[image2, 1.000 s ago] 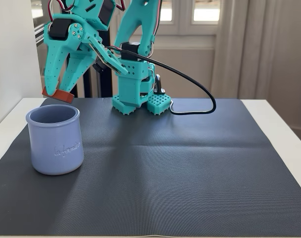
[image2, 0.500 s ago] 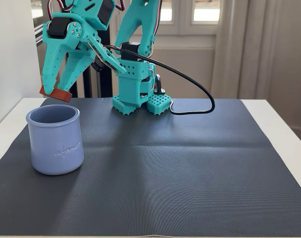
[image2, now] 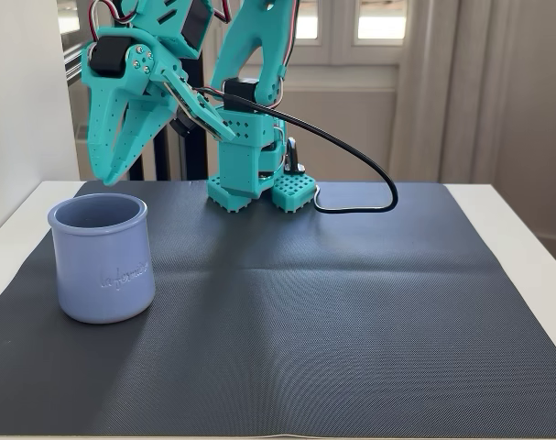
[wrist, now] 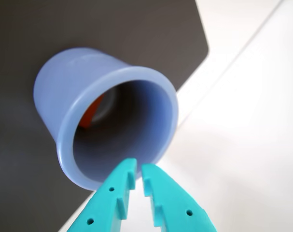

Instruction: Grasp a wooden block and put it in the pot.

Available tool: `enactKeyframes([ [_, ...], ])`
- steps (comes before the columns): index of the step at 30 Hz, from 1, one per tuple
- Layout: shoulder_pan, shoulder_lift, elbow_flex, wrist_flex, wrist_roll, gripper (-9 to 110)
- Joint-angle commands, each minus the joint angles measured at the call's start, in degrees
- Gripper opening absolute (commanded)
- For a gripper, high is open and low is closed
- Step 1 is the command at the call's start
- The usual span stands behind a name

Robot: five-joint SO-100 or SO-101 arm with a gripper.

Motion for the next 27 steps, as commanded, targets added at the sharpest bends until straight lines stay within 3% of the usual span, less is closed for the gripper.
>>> enactKeyframes([
  [1,-2.02,1.93,-0.26,-0.09,-0.18,0],
  [6,-6.24,7.38,2.29,0.79,-0.26,0],
  [27,-32.43,63.54,36.21,1.05,-0.26,0],
])
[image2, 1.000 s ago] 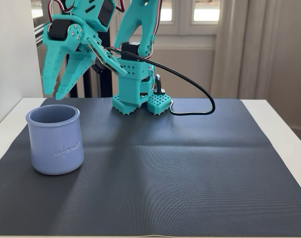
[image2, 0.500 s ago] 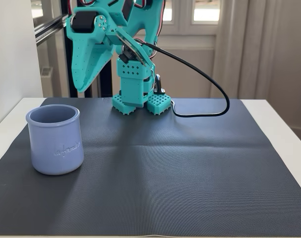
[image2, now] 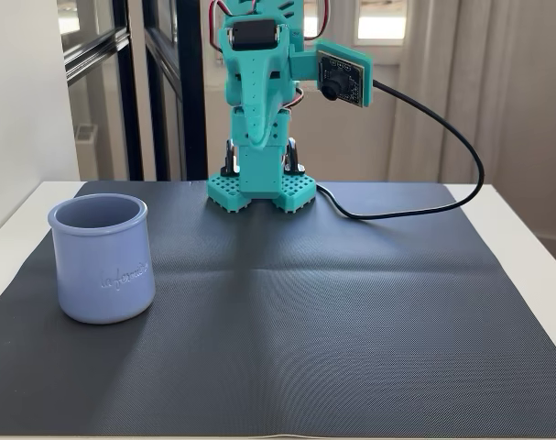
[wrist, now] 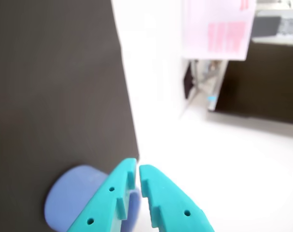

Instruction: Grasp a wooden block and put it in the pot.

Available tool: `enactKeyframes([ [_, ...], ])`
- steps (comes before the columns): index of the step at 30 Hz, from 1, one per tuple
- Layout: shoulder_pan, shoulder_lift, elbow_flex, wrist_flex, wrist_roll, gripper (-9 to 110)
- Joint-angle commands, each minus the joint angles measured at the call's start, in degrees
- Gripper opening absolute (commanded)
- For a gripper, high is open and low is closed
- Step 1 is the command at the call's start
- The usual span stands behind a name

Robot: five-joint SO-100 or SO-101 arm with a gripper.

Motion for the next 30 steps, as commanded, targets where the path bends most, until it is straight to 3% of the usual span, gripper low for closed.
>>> enactKeyframes([
  [1,-1.85,4.83,3.69,0.44,-0.35,0],
  [13,2.81,8.53,10.99,-0.26,-2.72,0],
  [24,1.23,8.53,17.93,-6.86,-4.57,0],
  [30,1.32,8.53,17.93,-4.39,-4.75,0],
])
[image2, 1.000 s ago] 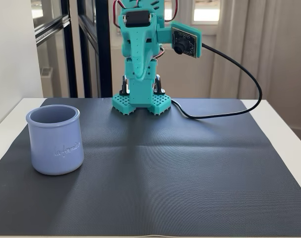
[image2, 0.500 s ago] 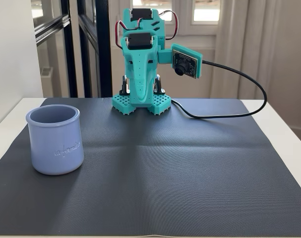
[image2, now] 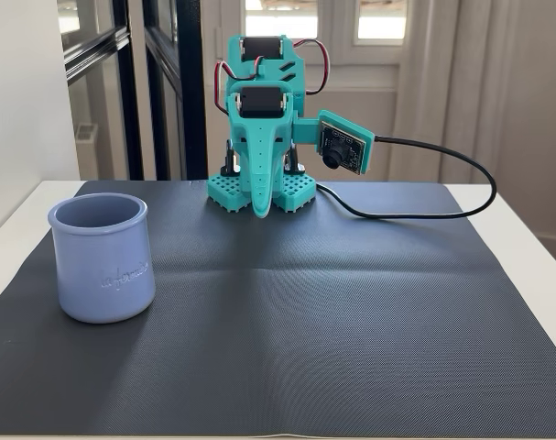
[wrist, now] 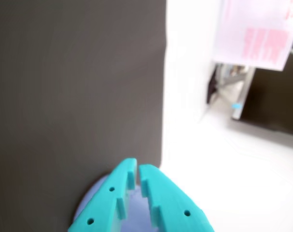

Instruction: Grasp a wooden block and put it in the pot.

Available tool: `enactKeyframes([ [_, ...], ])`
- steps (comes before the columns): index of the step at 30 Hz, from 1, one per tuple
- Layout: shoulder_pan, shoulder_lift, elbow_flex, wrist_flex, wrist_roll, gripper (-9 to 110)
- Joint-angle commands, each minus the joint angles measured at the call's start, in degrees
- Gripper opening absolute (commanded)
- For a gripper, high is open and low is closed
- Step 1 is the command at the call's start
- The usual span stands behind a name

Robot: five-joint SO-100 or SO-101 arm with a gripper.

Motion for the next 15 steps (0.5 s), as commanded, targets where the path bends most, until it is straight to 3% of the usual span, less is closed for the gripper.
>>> enactKeyframes([
  [1,-0.26,0.53,-0.18,2.29,0.0,0],
  [4,-0.26,0.53,-0.18,7.03,0.0,0],
  [15,-0.44,0.53,-0.18,7.29,-4.92,0],
])
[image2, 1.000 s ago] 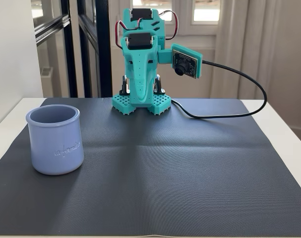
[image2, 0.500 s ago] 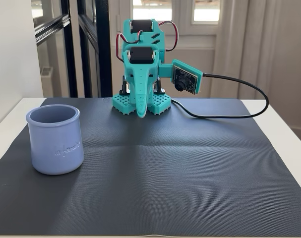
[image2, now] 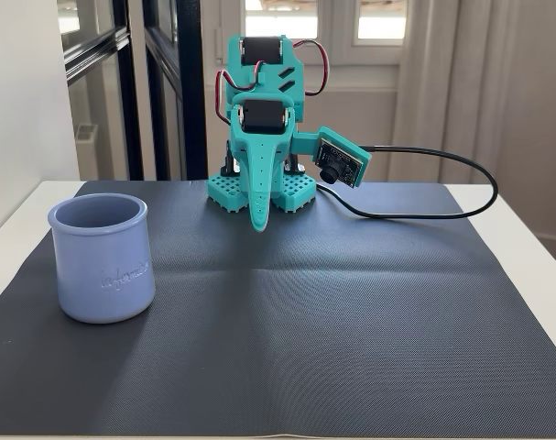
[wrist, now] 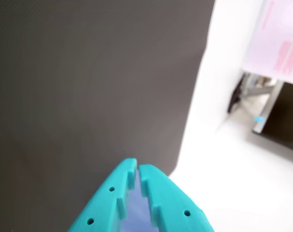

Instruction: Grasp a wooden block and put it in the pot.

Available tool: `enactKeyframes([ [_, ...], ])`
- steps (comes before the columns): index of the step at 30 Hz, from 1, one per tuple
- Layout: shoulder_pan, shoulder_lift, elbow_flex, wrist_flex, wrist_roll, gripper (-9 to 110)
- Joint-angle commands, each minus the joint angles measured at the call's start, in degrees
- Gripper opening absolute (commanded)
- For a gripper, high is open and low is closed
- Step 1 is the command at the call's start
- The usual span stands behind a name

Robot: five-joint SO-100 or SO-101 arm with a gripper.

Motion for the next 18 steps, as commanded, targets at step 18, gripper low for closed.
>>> enactKeyframes([
  [18,-0.62,0.44,-0.18,0.18,-0.44,0],
])
